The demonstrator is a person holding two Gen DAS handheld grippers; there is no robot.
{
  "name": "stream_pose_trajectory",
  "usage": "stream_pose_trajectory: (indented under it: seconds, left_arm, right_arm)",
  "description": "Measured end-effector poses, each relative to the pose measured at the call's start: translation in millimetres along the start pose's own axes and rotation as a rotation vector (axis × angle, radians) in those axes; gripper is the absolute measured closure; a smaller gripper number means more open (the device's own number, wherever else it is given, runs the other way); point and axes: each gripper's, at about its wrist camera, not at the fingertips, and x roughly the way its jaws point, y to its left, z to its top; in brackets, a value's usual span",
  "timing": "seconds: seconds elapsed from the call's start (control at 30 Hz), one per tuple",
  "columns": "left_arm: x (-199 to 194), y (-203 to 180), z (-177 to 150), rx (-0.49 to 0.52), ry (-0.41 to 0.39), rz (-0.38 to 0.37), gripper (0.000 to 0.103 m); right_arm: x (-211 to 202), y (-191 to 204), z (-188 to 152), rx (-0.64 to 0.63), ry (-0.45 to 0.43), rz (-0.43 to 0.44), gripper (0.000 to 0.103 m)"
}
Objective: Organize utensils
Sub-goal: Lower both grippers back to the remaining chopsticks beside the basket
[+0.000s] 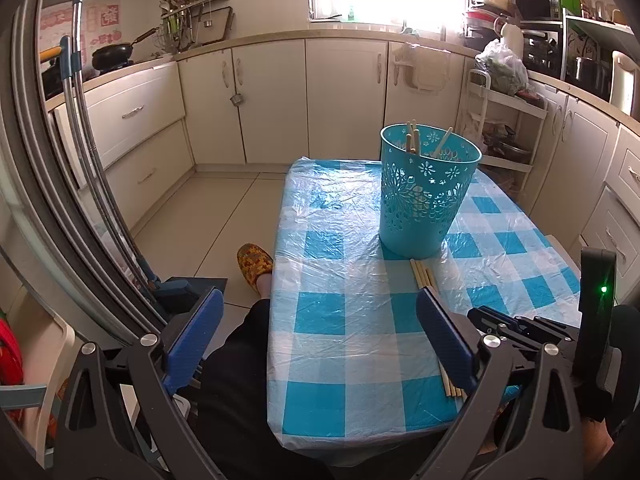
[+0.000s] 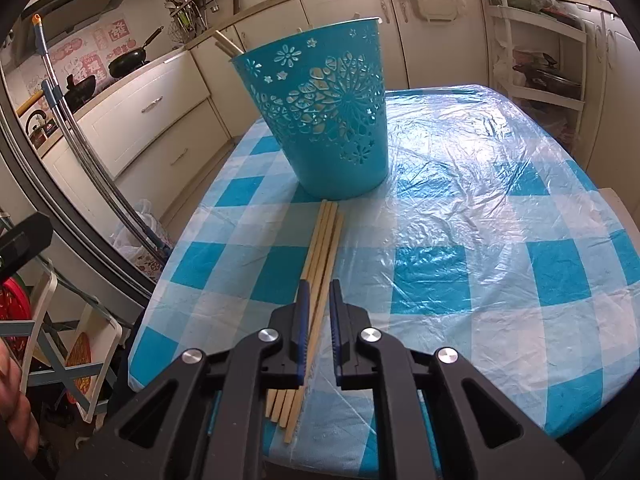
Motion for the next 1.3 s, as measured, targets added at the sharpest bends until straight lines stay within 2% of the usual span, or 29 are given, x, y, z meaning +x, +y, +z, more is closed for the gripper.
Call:
stream_pose_trajectory:
  seconds: [0.27, 0.3, 0.4, 0.67, 0.77, 1.17, 1.3]
  left_arm:
    - [-7, 4, -1, -0.006, -0.014, -0.006, 0.009]
    - [-8, 5, -1, -0.009, -0.015, -0.006, 0.009]
    - [-7, 8, -1, -0.016, -0.014, -0.007, 0.009]
    - [0, 20, -6, -0.043, 0.012, -0.003, 0.009]
    - [3, 22, -8, -0.045, 0.025, 0.005, 0.009]
    - [16, 19, -12, -0.040, 0.061, 0.013, 0.009]
    - [18, 16, -12, -0.032, 0.069, 0.016, 0.009]
  right_arm:
    - [-1, 3, -1, -0.002, 0.006, -0.008, 0.091]
    - [-1, 4, -1, -0.003, 0.006, -0.009, 0.088]
    - [-1, 5, -1, -0.005, 0.002, -0.019, 0.071]
    - [20, 9, 6, -0.032, 0.030, -0.069, 0.070]
    - [33, 9, 8, -0.039, 0.051, -0.084, 0.073]
    - [58, -2, 20, -0.028, 0.078, -0.150, 0.074]
    - [61, 5, 20, -0.102, 0.082, -0.188, 0.074]
